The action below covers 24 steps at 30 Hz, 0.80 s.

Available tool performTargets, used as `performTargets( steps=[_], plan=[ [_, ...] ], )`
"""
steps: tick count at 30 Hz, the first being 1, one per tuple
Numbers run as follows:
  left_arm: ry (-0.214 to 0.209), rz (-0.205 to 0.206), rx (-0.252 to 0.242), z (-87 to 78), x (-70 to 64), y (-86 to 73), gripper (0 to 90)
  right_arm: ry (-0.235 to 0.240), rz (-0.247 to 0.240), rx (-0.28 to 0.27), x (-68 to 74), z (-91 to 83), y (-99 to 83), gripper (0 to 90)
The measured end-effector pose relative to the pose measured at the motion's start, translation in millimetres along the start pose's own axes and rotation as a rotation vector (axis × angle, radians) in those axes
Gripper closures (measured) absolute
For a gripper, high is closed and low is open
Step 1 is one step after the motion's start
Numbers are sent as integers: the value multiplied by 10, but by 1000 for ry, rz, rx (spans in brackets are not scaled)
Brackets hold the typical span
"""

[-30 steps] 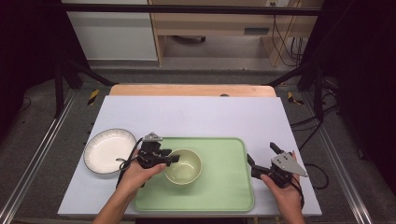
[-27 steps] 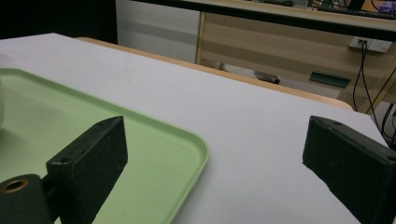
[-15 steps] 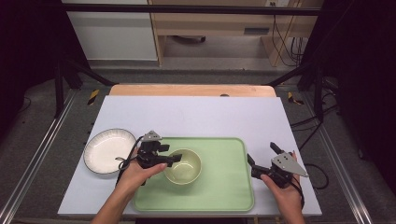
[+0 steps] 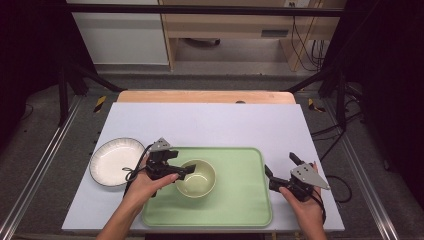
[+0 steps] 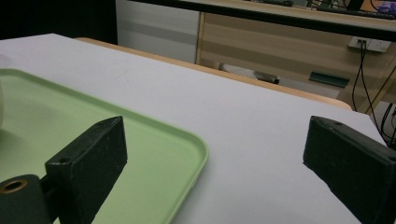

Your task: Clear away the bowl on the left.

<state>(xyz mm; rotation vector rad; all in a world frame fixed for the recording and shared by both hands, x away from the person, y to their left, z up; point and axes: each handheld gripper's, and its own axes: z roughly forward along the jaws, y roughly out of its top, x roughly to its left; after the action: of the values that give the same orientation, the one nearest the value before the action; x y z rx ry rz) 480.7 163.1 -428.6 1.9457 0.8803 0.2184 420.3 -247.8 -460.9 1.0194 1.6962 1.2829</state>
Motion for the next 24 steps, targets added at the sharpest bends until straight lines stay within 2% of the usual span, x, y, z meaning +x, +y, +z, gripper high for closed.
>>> performTargets(
  steps=[3,5,6,14,18,23,24],
  plan=[
    [17,41,-20,-38,-9,24,58,-1,1,0,0,-1,0,66],
    [18,54,-47,-71,-6,36,57,-1,1,1,-1,0,0,66],
    [23,75,-68,-109,4,43,57,0,0,0,0,0,0,66],
    [74,123,-112,-244,88,39,57,-2,2,-1,0,-5,2,66],
    [102,124,-152,-356,162,46,57,-3,2,0,-2,-5,1,66],
    [126,130,-174,-449,212,36,56,-5,4,-3,-5,-9,2,65],
    [142,134,-181,-489,237,27,53,-5,3,-4,-6,-10,4,65]
  ],
)
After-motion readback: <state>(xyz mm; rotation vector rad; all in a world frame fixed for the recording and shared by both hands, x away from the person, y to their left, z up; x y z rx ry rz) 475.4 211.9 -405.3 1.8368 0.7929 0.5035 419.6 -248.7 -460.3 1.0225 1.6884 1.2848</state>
